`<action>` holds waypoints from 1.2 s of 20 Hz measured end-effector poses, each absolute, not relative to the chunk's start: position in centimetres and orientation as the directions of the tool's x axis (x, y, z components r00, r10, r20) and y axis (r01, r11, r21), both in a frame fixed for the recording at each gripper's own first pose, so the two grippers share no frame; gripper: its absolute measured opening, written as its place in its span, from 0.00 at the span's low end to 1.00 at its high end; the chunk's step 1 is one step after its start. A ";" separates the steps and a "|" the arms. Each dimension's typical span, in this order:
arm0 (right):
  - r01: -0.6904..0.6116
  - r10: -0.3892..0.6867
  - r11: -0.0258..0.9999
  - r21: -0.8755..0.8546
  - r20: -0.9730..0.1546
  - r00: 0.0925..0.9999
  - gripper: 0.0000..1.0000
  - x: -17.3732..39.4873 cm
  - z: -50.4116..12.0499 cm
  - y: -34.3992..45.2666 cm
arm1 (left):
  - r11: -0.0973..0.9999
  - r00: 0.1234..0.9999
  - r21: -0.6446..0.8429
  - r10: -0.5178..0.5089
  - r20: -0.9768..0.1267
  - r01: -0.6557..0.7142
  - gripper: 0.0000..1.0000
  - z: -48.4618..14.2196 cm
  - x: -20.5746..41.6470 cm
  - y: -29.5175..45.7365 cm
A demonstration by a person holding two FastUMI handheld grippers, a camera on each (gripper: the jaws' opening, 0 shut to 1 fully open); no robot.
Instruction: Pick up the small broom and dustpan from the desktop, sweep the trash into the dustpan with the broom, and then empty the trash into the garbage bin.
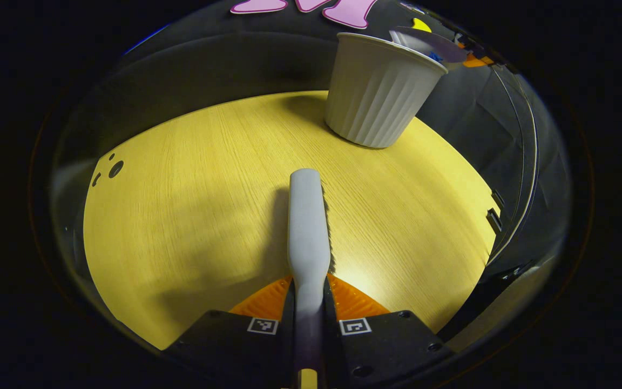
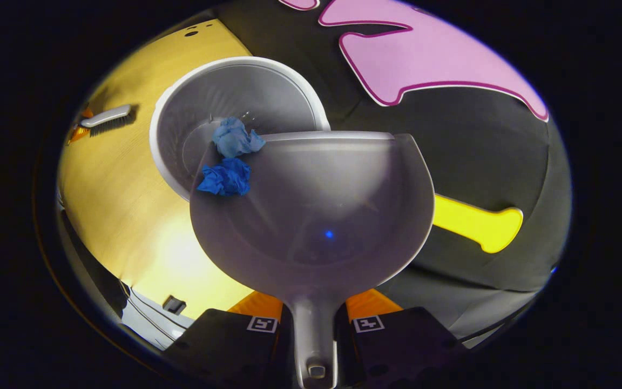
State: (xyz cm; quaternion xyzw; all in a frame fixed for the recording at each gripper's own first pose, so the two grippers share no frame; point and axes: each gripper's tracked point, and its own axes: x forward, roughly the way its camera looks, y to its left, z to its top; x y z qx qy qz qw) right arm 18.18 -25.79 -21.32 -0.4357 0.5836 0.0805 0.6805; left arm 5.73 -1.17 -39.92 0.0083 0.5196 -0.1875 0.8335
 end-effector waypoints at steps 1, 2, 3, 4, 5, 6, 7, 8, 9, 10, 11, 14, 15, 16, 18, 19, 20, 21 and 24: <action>-0.638 -0.405 0.582 -0.505 -0.860 0.311 0.36 18.5 -21.1 -25.7 | 0.930 0.390 -0.182 -0.304 -0.869 0.320 0.27 -39.9 5.7 -1.2; -0.653 -0.410 0.562 -0.507 -0.857 0.313 0.36 18.7 -20.9 -25.4 | 0.930 0.391 -0.182 -0.304 -0.869 0.318 0.26 -39.9 5.6 -1.2; -0.662 -0.410 0.552 -0.507 -0.856 0.313 0.36 18.8 -20.8 -25.2 | 0.931 0.391 -0.182 -0.303 -0.869 0.317 0.27 -39.9 5.6 -1.2; -0.665 -0.408 0.552 -0.504 -0.858 0.312 0.36 18.6 -20.7 -24.9 | 0.931 0.393 -0.180 -0.301 -0.869 0.317 0.27 -39.9 5.6 -1.1; -0.666 -0.404 0.553 -0.501 -0.860 0.311 0.36 18.5 -20.6 -24.8 | 0.932 0.394 -0.178 -0.299 -0.869 0.315 0.27 -39.9 5.6 -1.1; -0.665 -0.404 0.555 -0.500 -0.861 0.310 0.36 18.4 -20.5 -24.8 | 0.933 0.396 -0.178 -0.298 -0.868 0.313 0.27 -39.8 5.5 -1.1; -0.663 -0.405 0.557 -0.500 -0.861 0.309 0.36 18.3 -20.4 -25.0 | 0.934 0.398 -0.177 -0.297 -0.868 0.309 0.27 -39.7 5.5 -1.0; -0.660 -0.405 0.560 -0.501 -0.860 0.309 0.36 18.3 -20.4 -25.1 | 0.935 0.399 -0.177 -0.295 -0.868 0.307 0.27 -39.7 5.4 -1.0; -0.654 -0.405 0.565 -0.504 -0.859 0.313 0.36 18.2 -20.4 -25.3 | 0.936 0.400 -0.175 -0.293 -0.868 0.305 0.27 -39.6 5.4 -0.9; -0.644 -0.403 0.570 -0.510 -0.857 0.322 0.36 18.3 -20.4 -25.4 | 0.937 0.402 -0.172 -0.289 -0.869 0.303 0.27 -39.6 5.3 -0.9; -0.631 -0.396 0.583 -0.512 -0.857 0.329 0.36 18.1 -20.4 -25.4 | 0.938 0.404 -0.166 -0.284 -0.870 0.303 0.23 -39.6 5.3 -0.9; -0.570 -0.341 0.670 -0.476 -0.879 0.333 0.36 17.2 -20.5 -25.4 | 0.942 0.406 -0.161 -0.276 -0.872 0.293 0.26 -39.6 5.0 -0.6; -0.545 -0.319 0.702 -0.458 -0.887 0.335 0.36 16.7 -20.4 -25.3 | 0.944 0.407 -0.160 -0.272 -0.872 0.288 0.26 -39.6 5.0 -0.6; -0.526 -0.298 0.727 -0.441 -0.893 0.337 0.36 16.2 -20.4 -25.1 | 0.946 0.408 -0.158 -0.268 -0.873 0.283 0.26 -39.6 5.0 -0.4; -0.488 -0.267 0.765 -0.420 -0.897 0.353 0.36 15.8 -20.2 -25.0 | 0.949 0.412 -0.152 -0.259 -0.873 0.276 0.27 -39.4 5.0 -0.1; -0.468 -0.253 0.784 -0.408 -0.898 0.359 0.36 15.4 -20.2 -24.8 | 0.951 0.415 -0.146 -0.253 -0.874 0.273 0.27 -39.4 5.0 0.0; -0.445 -0.231 0.806 -0.389 -0.900 0.369 0.36 15.0 -20.0 -24.6 | 0.953 0.419 -0.140 -0.247 -0.874 0.269 0.30 -39.3 5.0 0.2; -0.416 -0.198 0.835 -0.360 -0.902 0.383 0.36 14.7 -19.8 -24.1 | 0.954 0.422 -0.137 -0.243 -0.873 0.266 0.30 -39.2 5.0 0.4; -0.318 -0.062 0.924 -0.212 -0.904 0.424 0.36 13.6 -19.1 -21.8 | 0.959 0.424 -0.129 -0.230 -0.876 0.253 0.27 -39.1 4.7 0.6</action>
